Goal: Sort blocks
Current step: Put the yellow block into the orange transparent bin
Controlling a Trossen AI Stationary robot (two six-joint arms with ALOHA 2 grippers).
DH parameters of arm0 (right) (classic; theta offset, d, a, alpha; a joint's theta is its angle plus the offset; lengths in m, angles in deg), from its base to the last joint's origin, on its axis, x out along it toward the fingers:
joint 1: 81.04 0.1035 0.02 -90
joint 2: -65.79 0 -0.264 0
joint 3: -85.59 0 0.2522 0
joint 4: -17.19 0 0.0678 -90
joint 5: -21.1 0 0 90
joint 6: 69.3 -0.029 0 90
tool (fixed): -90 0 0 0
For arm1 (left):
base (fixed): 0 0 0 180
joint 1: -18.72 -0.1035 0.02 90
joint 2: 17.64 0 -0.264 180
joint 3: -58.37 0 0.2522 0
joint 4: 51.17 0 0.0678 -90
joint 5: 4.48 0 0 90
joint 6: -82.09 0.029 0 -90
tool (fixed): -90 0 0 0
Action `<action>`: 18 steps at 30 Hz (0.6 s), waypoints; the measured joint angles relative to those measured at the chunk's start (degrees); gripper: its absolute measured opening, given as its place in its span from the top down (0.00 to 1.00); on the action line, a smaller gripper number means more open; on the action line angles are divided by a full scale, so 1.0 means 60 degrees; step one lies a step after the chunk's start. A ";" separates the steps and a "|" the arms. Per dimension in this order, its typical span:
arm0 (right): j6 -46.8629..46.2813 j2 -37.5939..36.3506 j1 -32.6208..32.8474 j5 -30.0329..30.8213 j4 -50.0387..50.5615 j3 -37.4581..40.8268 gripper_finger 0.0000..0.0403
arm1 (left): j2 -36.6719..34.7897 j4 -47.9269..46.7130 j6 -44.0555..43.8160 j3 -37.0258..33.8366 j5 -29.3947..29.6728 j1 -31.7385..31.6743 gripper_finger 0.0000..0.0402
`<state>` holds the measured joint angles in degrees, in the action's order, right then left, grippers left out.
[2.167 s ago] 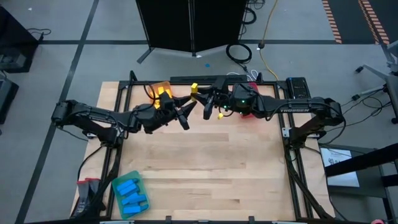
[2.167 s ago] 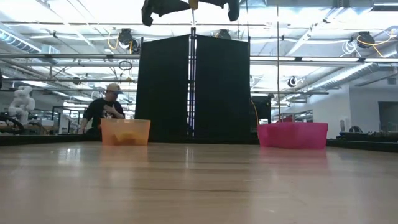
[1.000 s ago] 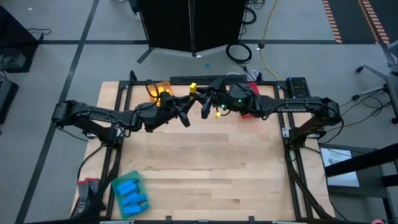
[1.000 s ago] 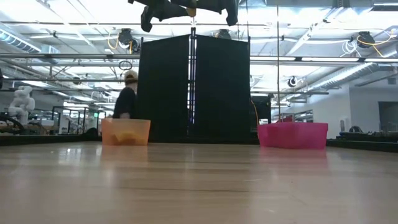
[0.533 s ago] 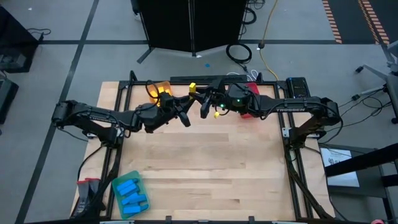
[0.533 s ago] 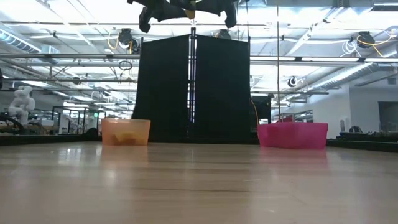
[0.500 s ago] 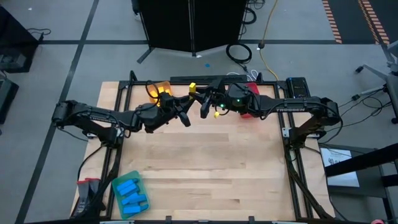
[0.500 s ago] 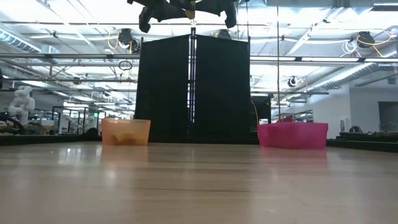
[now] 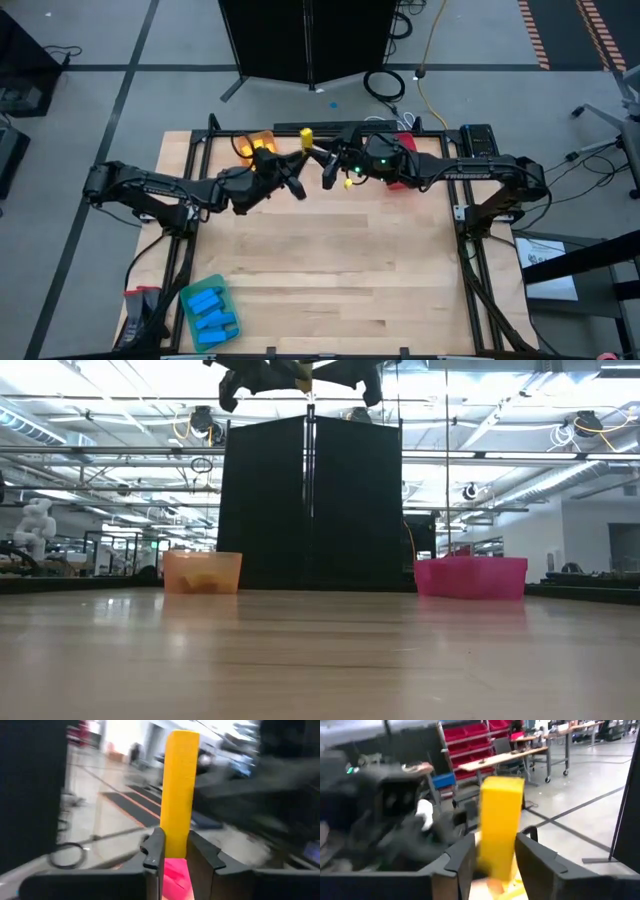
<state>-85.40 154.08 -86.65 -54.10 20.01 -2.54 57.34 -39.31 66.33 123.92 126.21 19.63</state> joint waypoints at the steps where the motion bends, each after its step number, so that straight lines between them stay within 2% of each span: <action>1: 0.0020 -0.0013 0.0003 -0.0040 0.0065 0.0000 0.66 | -0.0015 0.0022 -0.0037 0.0000 0.0252 -0.0013 0.86; 4: 0.0072 -0.0020 0.0082 -0.0364 0.0088 0.0000 0.63 | -0.0047 0.0095 -0.0081 0.0004 0.0775 -0.0119 0.86; 10: 0.0562 -0.0191 0.0065 -0.0087 0.0019 0.0004 0.56 | -0.0033 -0.0003 0.0135 0.0004 0.0737 -0.0072 0.87; 15: 0.0629 -0.0868 0.0066 -0.0062 0.0806 0.0007 0.52 | -0.0102 -0.0317 0.0437 0.0003 0.1093 -0.0041 0.87; 18: 0.0947 -0.1685 0.0051 -0.0013 0.1659 0.0011 0.51 | -0.0315 -0.1309 -0.0248 0.0011 0.1195 -0.0261 0.87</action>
<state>-79.72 143.97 -86.34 -54.19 29.96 -2.47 55.45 -47.16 64.84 123.98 133.38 18.06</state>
